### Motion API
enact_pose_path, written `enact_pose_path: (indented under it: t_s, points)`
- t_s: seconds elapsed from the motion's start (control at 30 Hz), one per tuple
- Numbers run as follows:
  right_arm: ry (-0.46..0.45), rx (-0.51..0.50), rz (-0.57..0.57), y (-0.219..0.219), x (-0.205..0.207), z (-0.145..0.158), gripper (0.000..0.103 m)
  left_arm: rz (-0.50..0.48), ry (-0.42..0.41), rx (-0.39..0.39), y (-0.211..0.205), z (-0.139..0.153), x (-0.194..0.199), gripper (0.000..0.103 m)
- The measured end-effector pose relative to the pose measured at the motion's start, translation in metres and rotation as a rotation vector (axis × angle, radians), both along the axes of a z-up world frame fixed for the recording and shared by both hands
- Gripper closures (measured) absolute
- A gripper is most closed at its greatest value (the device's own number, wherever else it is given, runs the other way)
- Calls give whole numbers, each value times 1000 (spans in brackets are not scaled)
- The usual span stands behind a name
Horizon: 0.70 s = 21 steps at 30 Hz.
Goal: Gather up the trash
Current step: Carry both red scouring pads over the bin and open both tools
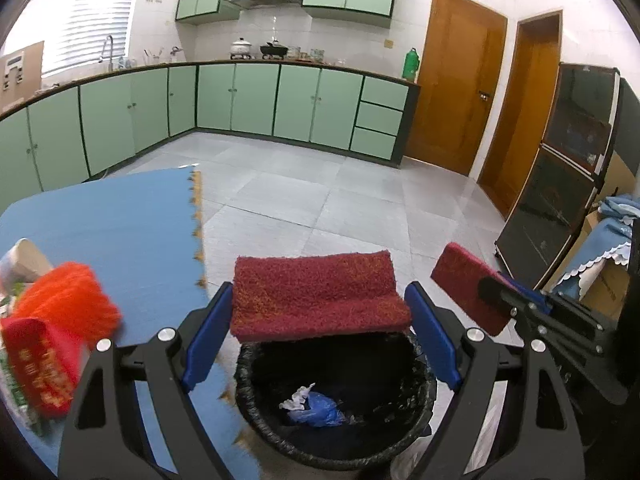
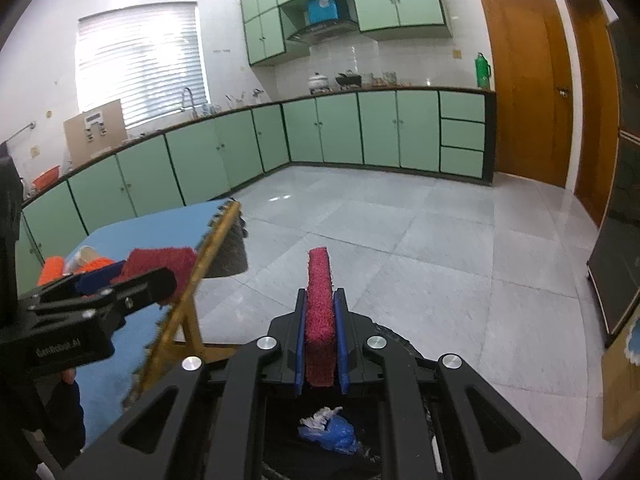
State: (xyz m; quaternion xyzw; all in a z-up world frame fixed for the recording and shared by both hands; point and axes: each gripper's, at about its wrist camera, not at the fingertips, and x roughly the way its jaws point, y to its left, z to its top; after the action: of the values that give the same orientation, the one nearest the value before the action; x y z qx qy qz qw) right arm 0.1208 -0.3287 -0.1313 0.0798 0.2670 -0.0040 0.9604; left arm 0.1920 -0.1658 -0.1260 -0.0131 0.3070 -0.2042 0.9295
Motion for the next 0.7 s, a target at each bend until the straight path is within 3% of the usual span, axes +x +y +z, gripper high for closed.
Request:
enact_pose_path:
  t_s: [0.43,0.5,0.7]
  points:
    - [106,24,-24,-31,32,-51,89,-56,98,24,-41,-41,45,20]
    - [126,27,-29,-35,36,-61,70,-67,120,21,-46,-46,52,19]
    - [159,39,-61,-48,38,-75,49,-81,163,-14,-48,-51,65,17]
